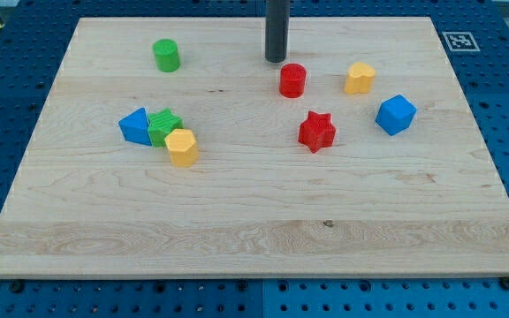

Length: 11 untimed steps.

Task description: Move the red circle close to the red star

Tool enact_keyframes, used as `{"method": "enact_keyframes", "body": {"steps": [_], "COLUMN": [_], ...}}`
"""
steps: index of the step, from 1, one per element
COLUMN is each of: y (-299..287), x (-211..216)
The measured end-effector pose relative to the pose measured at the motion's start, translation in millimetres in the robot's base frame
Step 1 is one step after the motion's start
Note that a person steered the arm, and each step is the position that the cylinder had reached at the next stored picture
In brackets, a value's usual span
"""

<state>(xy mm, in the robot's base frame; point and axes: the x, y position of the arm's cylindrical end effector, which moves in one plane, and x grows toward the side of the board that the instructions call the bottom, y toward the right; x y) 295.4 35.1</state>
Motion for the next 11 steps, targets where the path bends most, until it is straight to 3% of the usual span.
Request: {"method": "enact_keyframes", "body": {"steps": [6,9,11], "y": [32.7,83.9,84.6], "x": [43.6,52.4,98.5]}}
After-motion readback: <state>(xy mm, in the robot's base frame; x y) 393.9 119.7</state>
